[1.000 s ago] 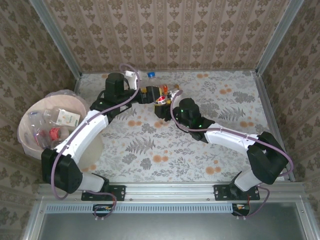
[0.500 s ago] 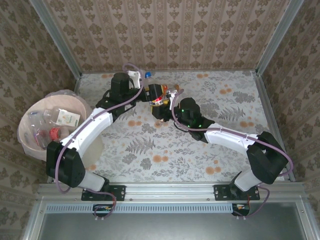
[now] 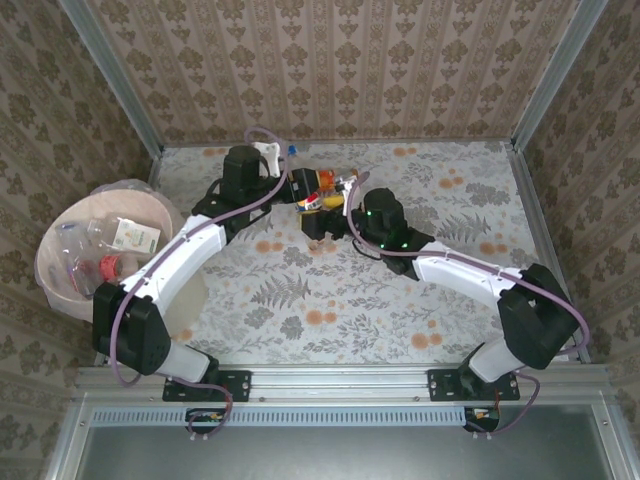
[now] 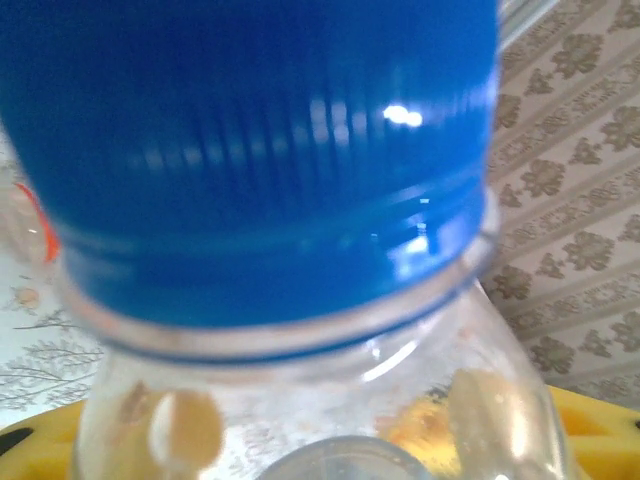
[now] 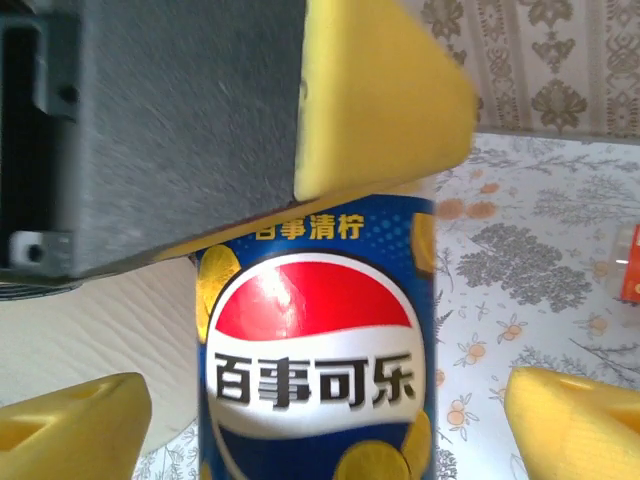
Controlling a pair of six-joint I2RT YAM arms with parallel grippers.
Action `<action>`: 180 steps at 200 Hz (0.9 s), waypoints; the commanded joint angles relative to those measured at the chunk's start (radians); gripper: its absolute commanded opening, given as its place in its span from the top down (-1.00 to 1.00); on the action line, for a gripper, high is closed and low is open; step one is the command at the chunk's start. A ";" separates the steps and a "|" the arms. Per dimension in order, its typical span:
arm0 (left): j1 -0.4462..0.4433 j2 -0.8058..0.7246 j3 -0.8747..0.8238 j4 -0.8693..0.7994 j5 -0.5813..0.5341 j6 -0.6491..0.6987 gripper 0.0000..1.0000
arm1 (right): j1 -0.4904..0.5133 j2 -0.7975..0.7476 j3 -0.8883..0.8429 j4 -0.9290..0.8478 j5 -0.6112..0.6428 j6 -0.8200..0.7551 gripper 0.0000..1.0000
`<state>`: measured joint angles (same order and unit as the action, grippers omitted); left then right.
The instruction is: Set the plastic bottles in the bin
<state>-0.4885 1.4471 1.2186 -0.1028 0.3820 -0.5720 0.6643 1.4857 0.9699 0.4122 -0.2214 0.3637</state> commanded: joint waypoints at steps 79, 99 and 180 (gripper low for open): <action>0.057 -0.142 0.191 -0.356 -0.365 0.210 -0.16 | -0.018 -0.168 0.012 -0.117 0.383 -0.100 -1.00; 0.057 -0.174 0.307 -0.498 -0.489 0.290 -0.16 | -0.033 -0.164 0.018 -0.133 0.400 -0.078 -1.00; 0.127 -0.260 0.670 -0.893 -1.143 0.620 -0.19 | -0.077 -0.161 -0.017 -0.134 0.410 0.005 -1.00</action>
<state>-0.4171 1.2076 1.8439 -0.8516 -0.4789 -0.1043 0.5995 1.3239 0.9688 0.2932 0.1581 0.3222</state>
